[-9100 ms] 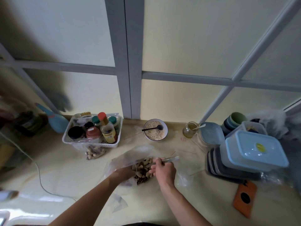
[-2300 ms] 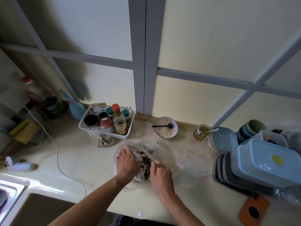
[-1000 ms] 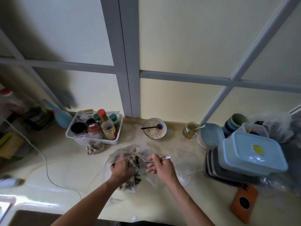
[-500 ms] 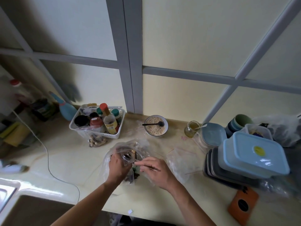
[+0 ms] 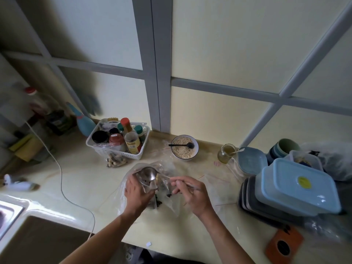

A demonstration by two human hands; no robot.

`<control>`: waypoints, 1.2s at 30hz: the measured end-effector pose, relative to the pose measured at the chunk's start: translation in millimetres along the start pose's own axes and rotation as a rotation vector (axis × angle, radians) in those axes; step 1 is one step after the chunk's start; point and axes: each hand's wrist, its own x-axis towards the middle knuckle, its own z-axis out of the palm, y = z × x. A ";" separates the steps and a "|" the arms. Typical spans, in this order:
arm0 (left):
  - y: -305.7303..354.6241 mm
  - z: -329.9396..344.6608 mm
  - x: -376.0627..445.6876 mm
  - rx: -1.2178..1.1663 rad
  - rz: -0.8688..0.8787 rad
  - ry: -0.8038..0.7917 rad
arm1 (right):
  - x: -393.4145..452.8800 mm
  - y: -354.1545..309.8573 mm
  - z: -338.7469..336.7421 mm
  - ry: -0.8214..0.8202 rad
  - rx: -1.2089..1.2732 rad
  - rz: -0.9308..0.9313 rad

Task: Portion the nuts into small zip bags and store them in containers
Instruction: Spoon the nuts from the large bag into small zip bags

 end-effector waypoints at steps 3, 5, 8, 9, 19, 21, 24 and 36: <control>4.6 -1.5 -7.6 -0.025 0.032 0.055 | -2.0 4.2 1.2 0.198 -0.123 0.004; 8.6 -1.2 -10.5 -0.037 0.000 0.088 | -2.1 11.2 3.3 0.237 -0.286 -0.052; 13.0 -1.0 -11.6 -0.101 -0.111 0.139 | -1.7 19.7 10.6 0.167 -0.402 -0.062; 14.0 -1.5 -11.8 -0.109 -0.125 0.154 | -1.5 21.7 14.3 0.126 -0.407 -0.047; 18.6 -15.7 -2.8 0.027 -0.003 0.144 | -5.3 4.7 42.3 0.355 -0.553 -0.367; 16.1 -18.8 0.6 0.075 0.009 0.112 | -5.7 7.9 39.4 0.259 -0.534 -0.494; 10.2 -22.2 4.1 0.085 0.023 0.072 | -7.3 12.9 36.4 -0.033 -0.570 -0.612; 7.7 -21.4 15.3 0.121 0.102 -0.034 | 3.9 12.0 45.3 0.381 -0.829 -0.258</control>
